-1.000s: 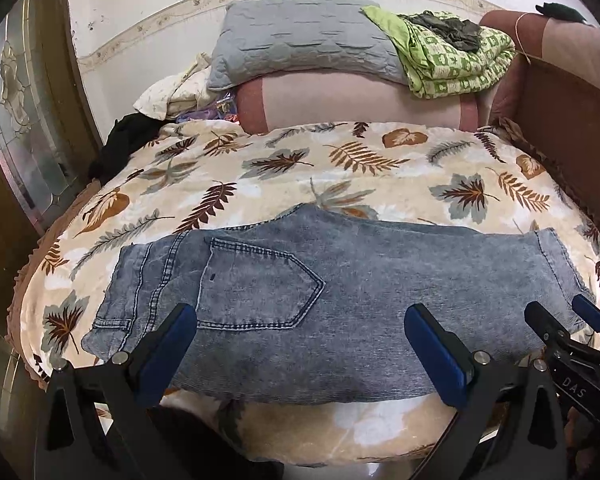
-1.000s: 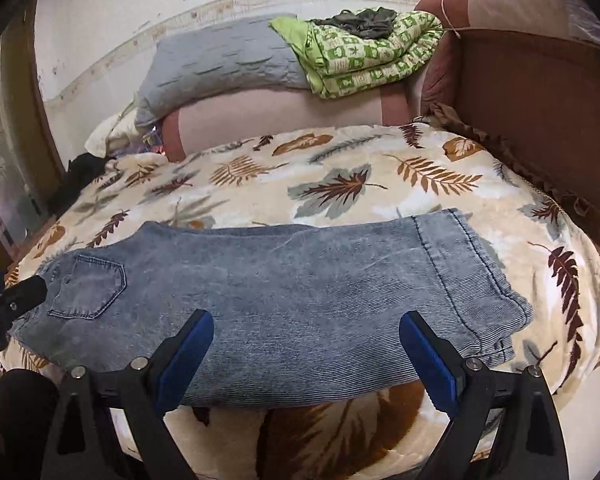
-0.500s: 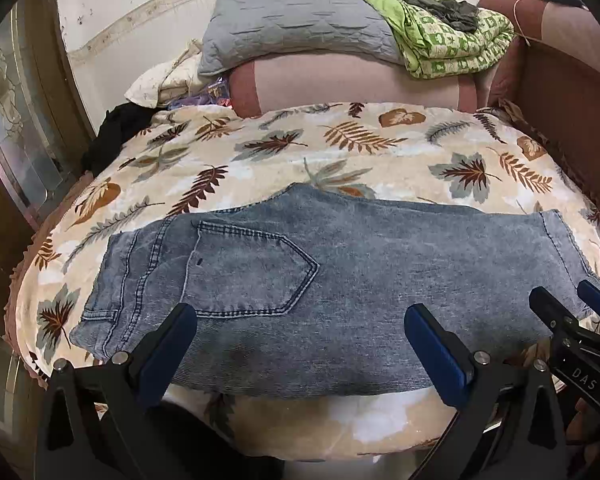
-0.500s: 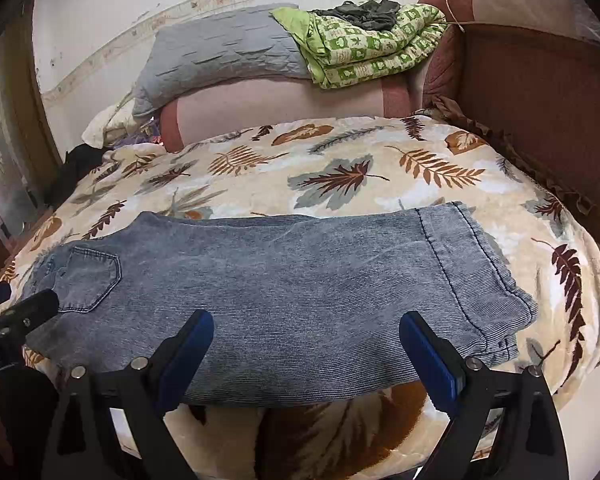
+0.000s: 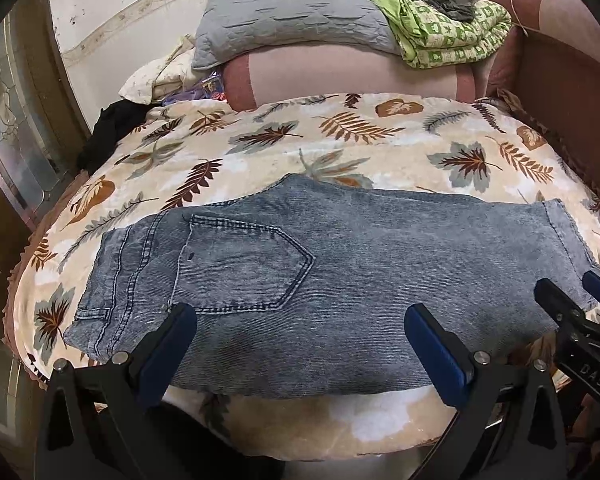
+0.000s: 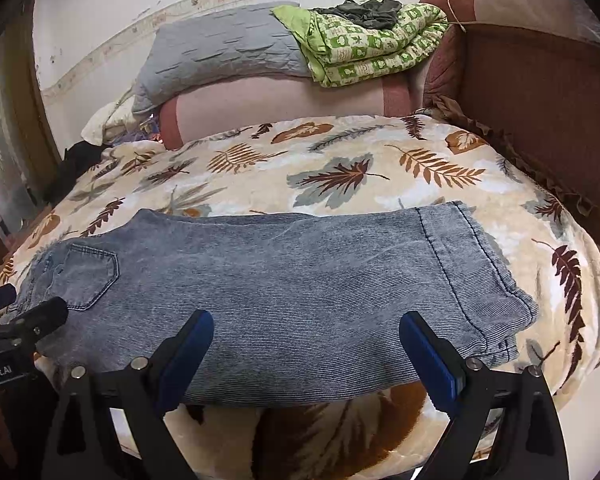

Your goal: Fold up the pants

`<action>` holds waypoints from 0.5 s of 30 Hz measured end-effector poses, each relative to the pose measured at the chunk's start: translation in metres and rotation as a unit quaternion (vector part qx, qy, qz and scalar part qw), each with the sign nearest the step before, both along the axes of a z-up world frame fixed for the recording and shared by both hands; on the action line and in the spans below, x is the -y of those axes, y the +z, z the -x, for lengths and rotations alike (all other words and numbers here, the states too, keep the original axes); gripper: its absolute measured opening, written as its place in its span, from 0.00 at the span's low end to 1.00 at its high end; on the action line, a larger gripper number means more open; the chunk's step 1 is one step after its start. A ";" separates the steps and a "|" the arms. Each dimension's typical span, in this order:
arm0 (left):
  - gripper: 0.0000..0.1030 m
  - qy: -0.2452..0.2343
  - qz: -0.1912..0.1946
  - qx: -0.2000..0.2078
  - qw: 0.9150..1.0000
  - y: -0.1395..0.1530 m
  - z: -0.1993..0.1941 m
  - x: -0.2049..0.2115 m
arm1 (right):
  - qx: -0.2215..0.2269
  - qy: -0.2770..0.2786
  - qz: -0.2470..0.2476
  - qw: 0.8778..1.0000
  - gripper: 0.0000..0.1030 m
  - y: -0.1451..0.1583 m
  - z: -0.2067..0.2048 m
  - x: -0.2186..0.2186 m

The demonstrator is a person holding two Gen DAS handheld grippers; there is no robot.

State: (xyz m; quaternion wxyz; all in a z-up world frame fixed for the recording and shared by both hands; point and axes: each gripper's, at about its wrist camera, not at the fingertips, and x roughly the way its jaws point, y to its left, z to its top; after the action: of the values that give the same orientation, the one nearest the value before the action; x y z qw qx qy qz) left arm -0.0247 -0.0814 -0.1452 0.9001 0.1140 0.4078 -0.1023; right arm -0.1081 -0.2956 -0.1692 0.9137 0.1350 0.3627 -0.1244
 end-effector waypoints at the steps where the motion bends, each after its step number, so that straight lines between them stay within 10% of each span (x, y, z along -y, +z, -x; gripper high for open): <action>1: 1.00 0.002 0.000 0.000 1.000 -0.001 -0.001 -0.001 | 0.001 -0.001 0.000 1.000 0.93 0.000 0.000 0.000; 15: 1.00 0.055 -0.054 -0.069 0.995 -0.068 -0.045 -0.020 | -0.109 0.013 -0.017 0.994 0.93 -0.047 -0.033 -0.003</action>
State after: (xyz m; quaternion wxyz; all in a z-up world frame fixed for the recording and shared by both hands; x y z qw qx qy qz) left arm 0.0200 -0.0613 -0.2137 0.8665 0.1324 0.4797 -0.0384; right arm -0.0748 -0.2928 -0.2165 0.8679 0.1316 0.4637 -0.1205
